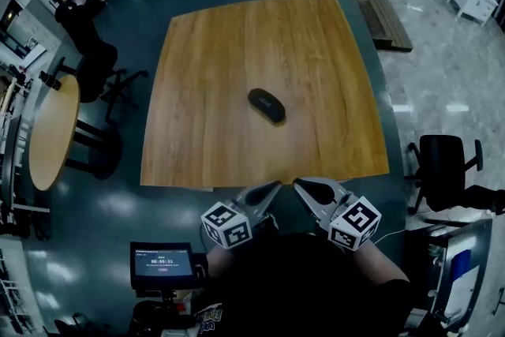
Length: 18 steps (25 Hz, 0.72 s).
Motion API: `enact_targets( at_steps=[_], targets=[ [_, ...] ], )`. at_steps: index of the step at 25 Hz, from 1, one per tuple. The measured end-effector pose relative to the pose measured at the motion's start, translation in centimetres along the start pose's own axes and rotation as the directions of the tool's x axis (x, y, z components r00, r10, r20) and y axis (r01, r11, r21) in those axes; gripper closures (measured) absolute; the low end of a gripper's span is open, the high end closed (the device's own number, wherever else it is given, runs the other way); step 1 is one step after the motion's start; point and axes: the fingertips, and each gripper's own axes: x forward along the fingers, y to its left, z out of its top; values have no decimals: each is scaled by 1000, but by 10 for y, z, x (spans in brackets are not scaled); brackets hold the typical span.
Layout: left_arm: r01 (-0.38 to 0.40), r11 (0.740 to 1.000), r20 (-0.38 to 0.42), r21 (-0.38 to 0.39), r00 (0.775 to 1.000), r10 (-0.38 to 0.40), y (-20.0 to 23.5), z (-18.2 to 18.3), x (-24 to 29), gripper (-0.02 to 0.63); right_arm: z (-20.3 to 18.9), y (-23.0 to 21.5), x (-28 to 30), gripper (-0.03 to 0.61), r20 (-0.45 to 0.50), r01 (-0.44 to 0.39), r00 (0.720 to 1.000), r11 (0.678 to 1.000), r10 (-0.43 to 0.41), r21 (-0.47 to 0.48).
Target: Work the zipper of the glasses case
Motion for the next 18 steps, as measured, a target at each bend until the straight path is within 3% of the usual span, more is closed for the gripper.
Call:
enact_targets(
  at_steps=[6,10,18],
  targets=[
    [-62,998,49,-10,997,63,-59,-40,-8,615,-28,22,-66,574,3,-38,999,997,38,66],
    [-93,995,72,-28,993,95,-76,-53,-18,615,-37,44,-84,574,-11,-70,997,997,70,44],
    [-100,995,63,-24,993,101,-86,-56,-43,615,-40,71,-85,574,-9,-56,998,998,57,17]
  ],
)
